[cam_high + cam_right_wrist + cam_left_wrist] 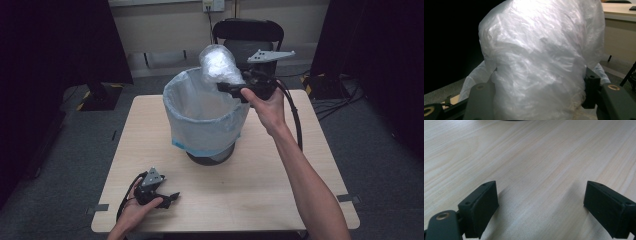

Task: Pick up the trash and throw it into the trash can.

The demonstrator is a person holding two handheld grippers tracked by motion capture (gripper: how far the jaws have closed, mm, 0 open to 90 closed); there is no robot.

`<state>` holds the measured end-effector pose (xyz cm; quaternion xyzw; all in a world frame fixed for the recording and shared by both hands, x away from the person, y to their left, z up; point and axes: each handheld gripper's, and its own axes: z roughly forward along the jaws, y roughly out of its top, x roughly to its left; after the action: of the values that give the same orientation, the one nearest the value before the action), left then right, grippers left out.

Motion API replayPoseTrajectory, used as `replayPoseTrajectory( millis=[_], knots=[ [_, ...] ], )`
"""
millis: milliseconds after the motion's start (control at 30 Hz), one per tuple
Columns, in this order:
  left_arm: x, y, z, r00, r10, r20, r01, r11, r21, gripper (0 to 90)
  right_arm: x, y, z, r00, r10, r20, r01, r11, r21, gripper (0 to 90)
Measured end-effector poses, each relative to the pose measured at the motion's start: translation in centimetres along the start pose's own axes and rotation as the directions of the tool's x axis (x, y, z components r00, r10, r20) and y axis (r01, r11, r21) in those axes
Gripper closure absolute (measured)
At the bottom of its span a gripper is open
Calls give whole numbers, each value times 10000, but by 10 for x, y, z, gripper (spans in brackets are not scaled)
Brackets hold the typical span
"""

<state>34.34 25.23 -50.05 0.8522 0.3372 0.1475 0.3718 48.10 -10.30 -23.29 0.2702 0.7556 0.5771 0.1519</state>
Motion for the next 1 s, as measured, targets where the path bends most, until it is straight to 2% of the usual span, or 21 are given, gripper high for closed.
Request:
replayPoseTrajectory(
  millis=[133,200,233,333,433,633,1000],
  knots=[
    [0,0,0,10000,1,-2,0,10000,4,117,0,0,13,10000,38,-78,-35,9990,437,358],
    [0,0,0,10000,0,1,0,10000,1,118,-1,-1,15,10000,65,-5,-64,9988,482,330],
    [0,0,0,10000,1,1,-1,10000,2,118,-2,-3,19,9995,131,282,-148,9982,579,261],
    [0,0,0,10000,-20,14,20,10000,-10,117,-3,-4,23,9996,183,213,-197,9974,693,237],
    [1,0,0,10000,65,-2,-65,10000,19,117,-3,-5,28,9988,180,462,-215,9970,750,172],
    [1,0,0,10000,63,12,-63,10000,-4,117,-3,-6,29,9989,314,346,-338,9970,690,171],
    [1,0,0,10000,68,-2,-68,10000,16,117,-4,-6,21,9976,294,627,-336,9972,667,182]
  ],
)
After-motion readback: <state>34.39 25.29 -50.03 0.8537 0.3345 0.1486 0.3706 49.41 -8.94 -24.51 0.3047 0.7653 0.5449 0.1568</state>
